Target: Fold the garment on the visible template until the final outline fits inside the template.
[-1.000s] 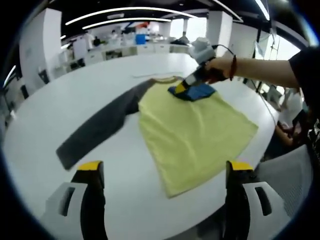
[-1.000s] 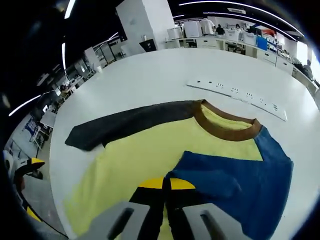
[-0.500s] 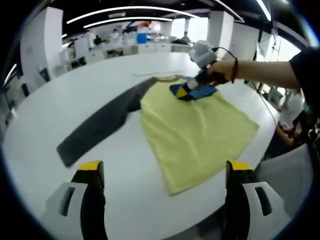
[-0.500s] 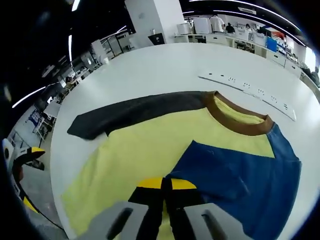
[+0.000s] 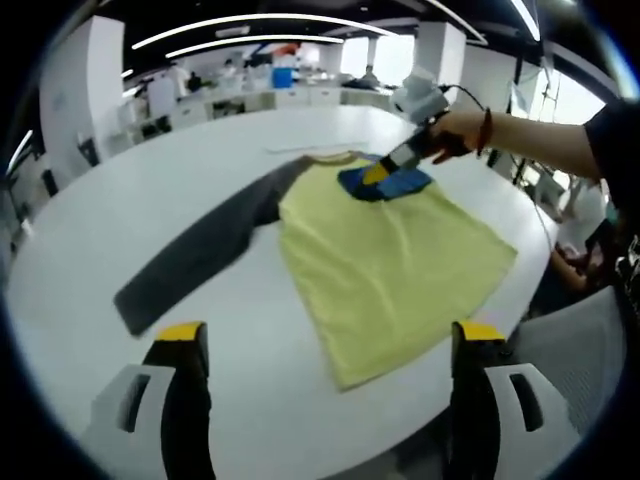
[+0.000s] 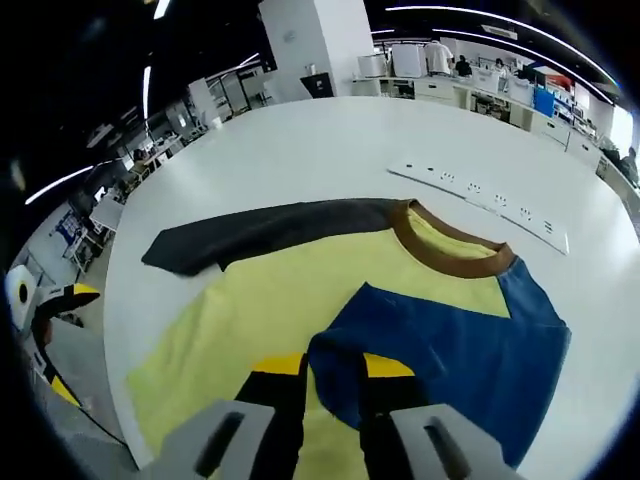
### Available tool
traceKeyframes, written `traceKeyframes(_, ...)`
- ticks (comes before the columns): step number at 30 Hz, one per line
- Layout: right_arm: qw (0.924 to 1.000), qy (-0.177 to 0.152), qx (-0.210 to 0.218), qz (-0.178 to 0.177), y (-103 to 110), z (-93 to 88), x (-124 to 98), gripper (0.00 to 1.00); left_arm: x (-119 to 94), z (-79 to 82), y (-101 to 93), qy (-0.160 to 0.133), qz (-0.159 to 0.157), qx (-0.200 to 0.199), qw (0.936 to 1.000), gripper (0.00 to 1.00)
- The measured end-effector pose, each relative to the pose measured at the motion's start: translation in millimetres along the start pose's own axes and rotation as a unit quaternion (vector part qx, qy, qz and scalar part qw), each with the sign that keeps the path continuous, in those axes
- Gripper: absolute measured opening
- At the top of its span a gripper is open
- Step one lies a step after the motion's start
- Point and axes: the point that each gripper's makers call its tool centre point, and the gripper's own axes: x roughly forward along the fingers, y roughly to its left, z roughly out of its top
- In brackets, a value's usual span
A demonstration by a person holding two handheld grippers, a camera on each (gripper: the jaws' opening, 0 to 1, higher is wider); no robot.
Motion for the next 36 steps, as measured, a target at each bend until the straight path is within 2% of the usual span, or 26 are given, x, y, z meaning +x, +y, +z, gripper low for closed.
traceKeyframes(4, 0.9999, 0.003, 0.004, -0.012, -12.5, -5.2, -1.6, 0.17, 0.6, 0.2, -0.2, 0.0, -0.001, 0.0, 1.0, 0.97)
traceKeyframes(14, 0.9996, 0.006, 0.025, -0.014, -30.3, -14.5, -0.4, 0.21, 0.5, 1.9, -1.2, 0.001, 0.0, 0.002, 1.0, 0.97)
traceKeyframes(19, 0.9996, -0.009, 0.02, -0.02, -37.3, -9.8, 1.9, 0.22, 0.4, 3.0, -1.5, 0.001, 0.0, 0.002, 1.0, 0.96)
traceKeyframes(23, 0.9993, -0.034, 0.002, -0.015, -36.3, 2.1, 3.6, 0.21, 0.7, 2.5, -0.9, 0.003, 0.001, 0.002, 1.0, 0.96)
traceKeyframes(26, 0.9988, -0.048, 0.01, -0.007, -34.5, 9.4, 3.2, 0.16, 0.6, 3.2, -0.2, 0.002, 0.003, 0.002, 1.0, 0.96)
traceKeyframes(33, 0.9985, -0.054, 0.005, -0.003, -34.2, 12.5, 1.9, 0.0, 0.6, 1.7, 1.3, 0.002, 0.003, 0.001, 1.0, 0.96)
traceKeyframes(36, 0.9983, -0.058, 0.004, 0.001, -31.8, 15.1, 0.2, 0.0, 0.6, 2.1, 1.9, 0.001, 0.003, 0.002, 1.0, 0.96)
